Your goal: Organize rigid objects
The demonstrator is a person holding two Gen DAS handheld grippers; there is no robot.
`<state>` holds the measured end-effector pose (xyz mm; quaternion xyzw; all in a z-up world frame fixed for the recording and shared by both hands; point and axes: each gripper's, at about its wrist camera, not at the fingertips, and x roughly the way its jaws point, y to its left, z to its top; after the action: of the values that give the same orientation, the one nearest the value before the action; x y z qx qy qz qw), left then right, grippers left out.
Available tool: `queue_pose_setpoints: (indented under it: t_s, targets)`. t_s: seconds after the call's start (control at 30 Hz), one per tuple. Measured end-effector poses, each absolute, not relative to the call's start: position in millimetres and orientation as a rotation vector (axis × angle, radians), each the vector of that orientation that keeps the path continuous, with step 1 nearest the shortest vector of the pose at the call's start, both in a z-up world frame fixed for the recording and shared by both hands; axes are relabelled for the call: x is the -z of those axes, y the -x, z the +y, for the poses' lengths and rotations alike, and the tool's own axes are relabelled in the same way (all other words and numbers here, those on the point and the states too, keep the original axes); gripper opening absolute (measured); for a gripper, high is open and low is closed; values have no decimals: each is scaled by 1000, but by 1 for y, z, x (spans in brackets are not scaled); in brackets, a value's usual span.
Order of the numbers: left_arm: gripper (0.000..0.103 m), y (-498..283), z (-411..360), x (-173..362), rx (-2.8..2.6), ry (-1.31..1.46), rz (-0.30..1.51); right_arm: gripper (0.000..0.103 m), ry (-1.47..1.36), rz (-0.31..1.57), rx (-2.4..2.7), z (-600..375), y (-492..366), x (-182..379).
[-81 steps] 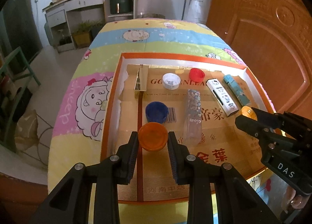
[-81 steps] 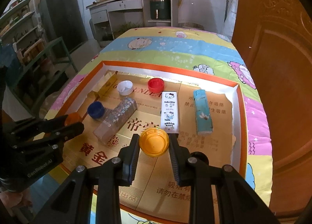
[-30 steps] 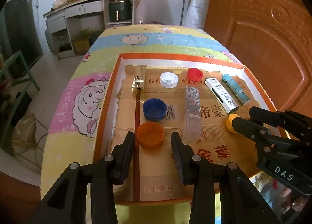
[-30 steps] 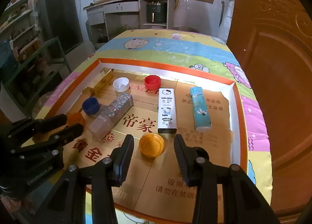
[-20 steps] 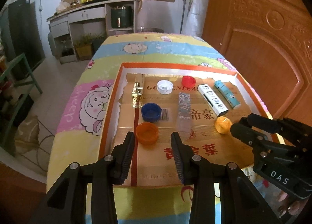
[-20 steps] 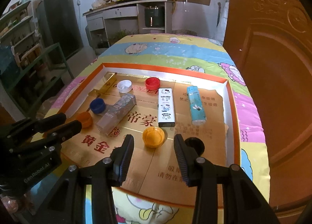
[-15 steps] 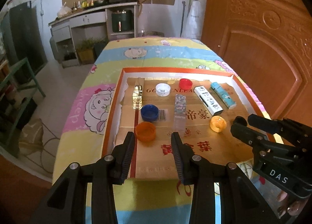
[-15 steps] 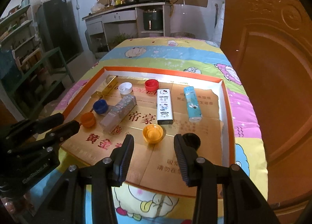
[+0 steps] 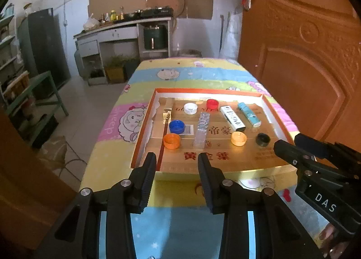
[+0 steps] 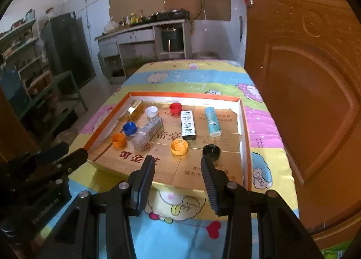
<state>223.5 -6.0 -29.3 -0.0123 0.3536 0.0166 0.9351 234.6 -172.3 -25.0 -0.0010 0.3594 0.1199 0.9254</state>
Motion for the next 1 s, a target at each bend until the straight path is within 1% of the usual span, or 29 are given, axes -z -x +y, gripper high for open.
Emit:
queue_pose_setpoints:
  t_s: [0.4,0.77,1.0]
  targets:
    - [40,-158,-16,2,-18,52,668,42,-33,637,-186,-178,-163,-4]
    - [40,-80,-10,-27,-55,58,594,42,-2,550,-146,-167,-89,-37]
    - [40,-36,-9,-38,-41,59,578,42,-8,533,-143,-162,-53,-46]
